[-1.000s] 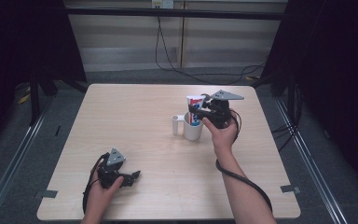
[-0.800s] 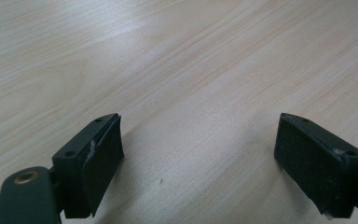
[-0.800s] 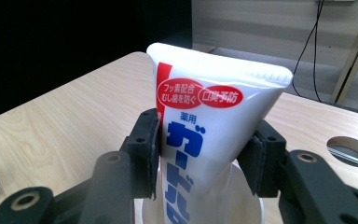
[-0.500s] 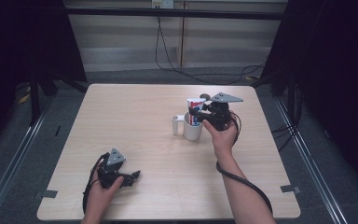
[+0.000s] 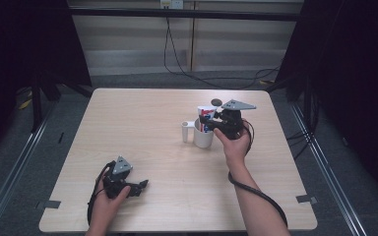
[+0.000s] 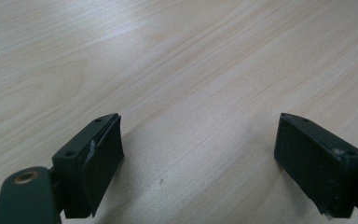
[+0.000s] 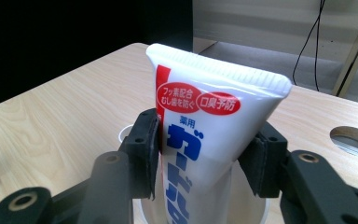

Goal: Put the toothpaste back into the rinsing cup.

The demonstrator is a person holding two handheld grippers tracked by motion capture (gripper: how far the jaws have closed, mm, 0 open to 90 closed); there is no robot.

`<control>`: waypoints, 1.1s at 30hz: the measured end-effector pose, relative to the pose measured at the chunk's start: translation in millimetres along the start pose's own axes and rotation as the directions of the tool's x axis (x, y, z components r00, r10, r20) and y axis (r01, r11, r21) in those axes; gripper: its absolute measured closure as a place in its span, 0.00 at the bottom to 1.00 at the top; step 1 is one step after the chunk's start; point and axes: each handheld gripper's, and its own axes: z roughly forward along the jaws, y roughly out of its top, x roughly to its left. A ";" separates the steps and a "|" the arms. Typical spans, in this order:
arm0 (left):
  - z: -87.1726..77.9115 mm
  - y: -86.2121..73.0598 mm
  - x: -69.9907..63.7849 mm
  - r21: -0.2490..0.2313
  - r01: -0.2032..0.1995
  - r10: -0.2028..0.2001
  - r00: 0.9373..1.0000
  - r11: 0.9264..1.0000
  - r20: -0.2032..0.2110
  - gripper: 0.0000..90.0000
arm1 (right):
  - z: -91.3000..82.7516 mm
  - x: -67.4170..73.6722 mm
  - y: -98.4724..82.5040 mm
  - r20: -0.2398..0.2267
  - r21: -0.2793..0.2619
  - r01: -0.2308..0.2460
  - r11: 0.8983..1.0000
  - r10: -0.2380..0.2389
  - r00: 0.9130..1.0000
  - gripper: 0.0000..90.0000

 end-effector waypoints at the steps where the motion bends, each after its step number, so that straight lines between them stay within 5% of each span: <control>1: -0.1 0.0 0.0 0.002 0.000 0.000 1.000 1.000 -0.001 0.17 | 0.1 0.2 -0.2 0.000 0.002 0.001 1.000 -0.001 1.000 0.58; 15: 0.0 0.0 0.0 0.001 0.000 0.000 1.000 1.000 -0.001 0.17 | 1.4 1.9 -5.6 0.002 0.024 0.015 1.000 -0.015 1.000 0.58; 20: 0.0 0.0 0.0 0.000 0.000 0.000 1.000 1.000 0.000 0.17 | -5.8 2.4 0.2 -0.036 -0.074 -0.022 0.997 0.019 0.999 0.71; 24: -0.1 0.0 -0.1 0.001 0.000 0.000 1.000 1.000 -0.001 0.17 | -7.6 7.3 10.8 -0.019 -0.037 0.025 0.999 -0.026 0.999 0.70; 33: -0.1 0.0 -0.1 0.001 0.000 0.000 1.000 1.000 -0.001 0.17 | -8.7 3.8 1.4 -0.004 0.000 0.005 1.000 -0.005 1.000 0.64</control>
